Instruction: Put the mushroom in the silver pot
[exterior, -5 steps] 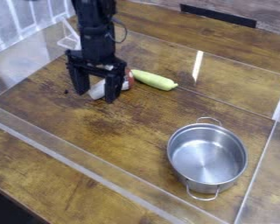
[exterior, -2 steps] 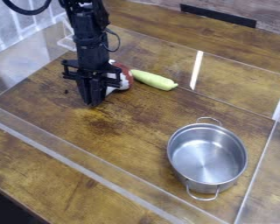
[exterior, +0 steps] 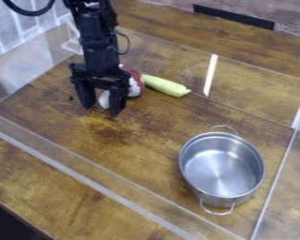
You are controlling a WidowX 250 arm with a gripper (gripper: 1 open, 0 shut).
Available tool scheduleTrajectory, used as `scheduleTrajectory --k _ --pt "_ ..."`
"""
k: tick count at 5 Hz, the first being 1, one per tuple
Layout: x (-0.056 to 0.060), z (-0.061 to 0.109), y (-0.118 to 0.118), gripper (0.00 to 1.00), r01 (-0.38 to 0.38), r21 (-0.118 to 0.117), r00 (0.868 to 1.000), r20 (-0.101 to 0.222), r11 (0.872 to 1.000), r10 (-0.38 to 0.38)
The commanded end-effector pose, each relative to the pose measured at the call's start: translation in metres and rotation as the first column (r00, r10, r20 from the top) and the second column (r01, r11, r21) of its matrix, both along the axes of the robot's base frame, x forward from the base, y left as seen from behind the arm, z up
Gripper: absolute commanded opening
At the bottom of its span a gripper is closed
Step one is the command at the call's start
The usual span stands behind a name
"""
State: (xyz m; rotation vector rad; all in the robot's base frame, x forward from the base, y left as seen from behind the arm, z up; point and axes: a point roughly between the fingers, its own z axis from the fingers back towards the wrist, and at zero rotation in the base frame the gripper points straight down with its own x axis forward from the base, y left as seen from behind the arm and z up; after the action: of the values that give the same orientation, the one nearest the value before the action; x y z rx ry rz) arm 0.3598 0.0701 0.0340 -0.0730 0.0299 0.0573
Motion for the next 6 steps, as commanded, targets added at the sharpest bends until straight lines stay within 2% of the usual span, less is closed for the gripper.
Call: scheduleTrajectory --k 1,2,3,4,5,6 --pt "0.011 0.03 0.009 0.0 0.042 0.024 0.994 0.104 0.999 -0.044" --pt "0.006 0.033 0.016 0.0 0.099 0.022 0.989 0.107 0.995 -0.101" --pt "0.002 0.038 0.024 1.0 0.151 0.019 0.982 0.11 0.988 -0.152" --pt "0.008 0.047 0.012 1.0 0.172 0.022 0.978 0.119 0.985 -0.174" --pt "0.019 0.056 -0.005 1.0 0.201 0.023 0.97 0.133 0.979 -0.202" --pt "0.018 0.04 -0.003 0.0 0.199 0.021 0.971 0.13 0.98 -0.2"
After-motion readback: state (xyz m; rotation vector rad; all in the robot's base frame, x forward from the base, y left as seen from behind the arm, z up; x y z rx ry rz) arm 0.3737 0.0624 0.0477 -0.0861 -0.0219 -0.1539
